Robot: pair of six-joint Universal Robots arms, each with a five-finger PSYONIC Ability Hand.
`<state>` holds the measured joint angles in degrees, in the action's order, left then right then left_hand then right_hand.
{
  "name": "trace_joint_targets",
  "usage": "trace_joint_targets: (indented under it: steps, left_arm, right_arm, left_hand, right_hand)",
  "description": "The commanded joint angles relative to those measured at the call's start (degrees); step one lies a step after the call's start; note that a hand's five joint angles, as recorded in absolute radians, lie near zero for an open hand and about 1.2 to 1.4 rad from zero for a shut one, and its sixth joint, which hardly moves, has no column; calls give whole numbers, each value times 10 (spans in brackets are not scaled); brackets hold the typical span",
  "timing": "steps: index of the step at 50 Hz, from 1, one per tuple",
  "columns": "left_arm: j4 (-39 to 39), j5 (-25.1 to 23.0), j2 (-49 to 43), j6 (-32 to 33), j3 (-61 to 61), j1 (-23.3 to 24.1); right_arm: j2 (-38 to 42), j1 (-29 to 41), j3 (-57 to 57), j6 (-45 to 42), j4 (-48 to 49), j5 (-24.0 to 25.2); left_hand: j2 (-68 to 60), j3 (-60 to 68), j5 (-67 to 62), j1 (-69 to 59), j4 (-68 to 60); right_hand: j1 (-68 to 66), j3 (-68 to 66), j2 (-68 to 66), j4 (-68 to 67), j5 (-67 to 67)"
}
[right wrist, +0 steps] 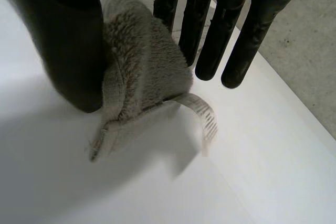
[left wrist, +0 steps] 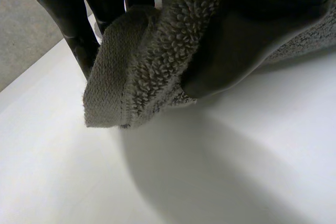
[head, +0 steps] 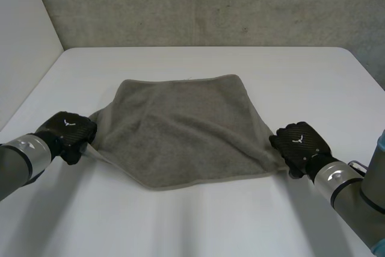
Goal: Fold the towel.
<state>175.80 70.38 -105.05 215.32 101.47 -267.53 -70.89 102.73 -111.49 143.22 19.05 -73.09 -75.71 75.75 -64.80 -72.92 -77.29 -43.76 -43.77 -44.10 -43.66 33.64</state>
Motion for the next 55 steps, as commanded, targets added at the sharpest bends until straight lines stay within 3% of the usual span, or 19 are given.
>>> trace_joint_targets:
  steps: [1,9,13,17,22,31,33,36,38,39,41,42,44,46,47,49,52,54,55]
  left_arm:
    - [-4,-30,14,-22,12,-20]
    - [-5,-49,52,-51,25,-39]
    - [-4,-75,99,-83,36,-51]
    - [-5,-92,143,-115,36,-56]
    - [-2,-104,242,-202,27,-81]
    - [20,-106,270,-293,-5,-102]
    - [30,-106,261,-301,-11,-101]
    - [58,-98,194,-306,-30,-91]
    - [71,-92,108,-303,-72,-64]
    - [71,-92,107,-303,-72,-63]
    - [70,-73,20,-301,-135,-20]
    - [70,-73,20,-301,-135,-19]
    - [68,-54,-27,-297,-172,0]
    - [59,-4,-101,-272,-250,25]
    - [59,-4,-102,-272,-251,25]
    - [52,39,-161,-243,-337,39]
    - [51,51,-182,-236,-382,50]
    - [54,64,-194,-241,-468,77]
    - [54,64,-194,-241,-468,77]
  right_arm:
    - [4,3,12,26,-4,0]
    - [-28,-10,29,103,-40,2]
    - [-85,-30,58,117,-125,34]
    - [-130,-41,97,123,-219,63]
    - [-219,-67,200,147,-365,121]
    - [-204,-75,312,152,-441,161]
    - [-126,-69,356,130,-455,160]
    - [-86,-65,382,106,-466,155]
    - [-13,-45,433,44,-495,120]
    - [-13,-45,433,43,-495,120]
    - [56,-11,478,-26,-502,61]
    - [57,-10,479,-26,-502,60]
    - [87,5,501,-56,-501,31]
    - [137,29,543,-89,-487,-19]
    - [138,29,544,-89,-487,-20]
    - [165,43,588,-88,-429,-42]
    - [166,49,605,-83,-384,-46]
    - [140,55,630,-48,-272,-51]
    - [139,55,630,-48,-271,-51]
  left_hand:
    - [-43,42,-52,-71,-27]
    - [-43,42,-52,-71,-27]
    - [-43,42,-52,-71,-27]
    - [-43,42,-52,-71,-27]
    - [-43,42,-52,-71,-27]
    - [-43,42,-52,-71,-27]
    - [-43,42,-52,-71,-27]
    - [-43,42,-52,-71,-27]
    - [-43,42,-52,-71,-27]
    - [-43,42,-52,-71,-27]
    - [-43,42,-52,-71,-27]
    - [-43,42,-52,-71,-27]
    - [-43,42,-52,-71,-27]
    - [-43,42,-52,-71,-27]
    - [-43,42,-52,-71,-27]
    - [-43,42,-52,-71,-27]
    - [-43,42,-52,-71,-27]
    - [-43,42,-52,-71,-27]
    - [-43,42,-52,-71,-27]
  right_hand:
    - [-111,-111,-107,-112,112]
    - [-264,-264,-260,-265,265]
    - [-362,-362,-359,-363,363]
    - [-362,-362,-359,-363,364]
    - [-362,-362,-359,-363,364]
    - [-362,-362,-359,-363,364]
    - [-362,-362,-359,-363,364]
    - [-362,-362,-359,-363,364]
    - [-362,-362,-359,-363,364]
    - [-362,-362,-359,-363,364]
    - [-362,-362,-359,-363,364]
    - [-362,-362,-359,-363,364]
    - [-362,-362,-359,-363,364]
    - [-362,-362,-359,-363,364]
    - [-362,-362,-359,-363,364]
    - [-362,-362,-359,-363,364]
    - [-362,-362,-359,-363,364]
    - [-362,-362,-359,-363,364]
    - [-362,-362,-359,-363,364]
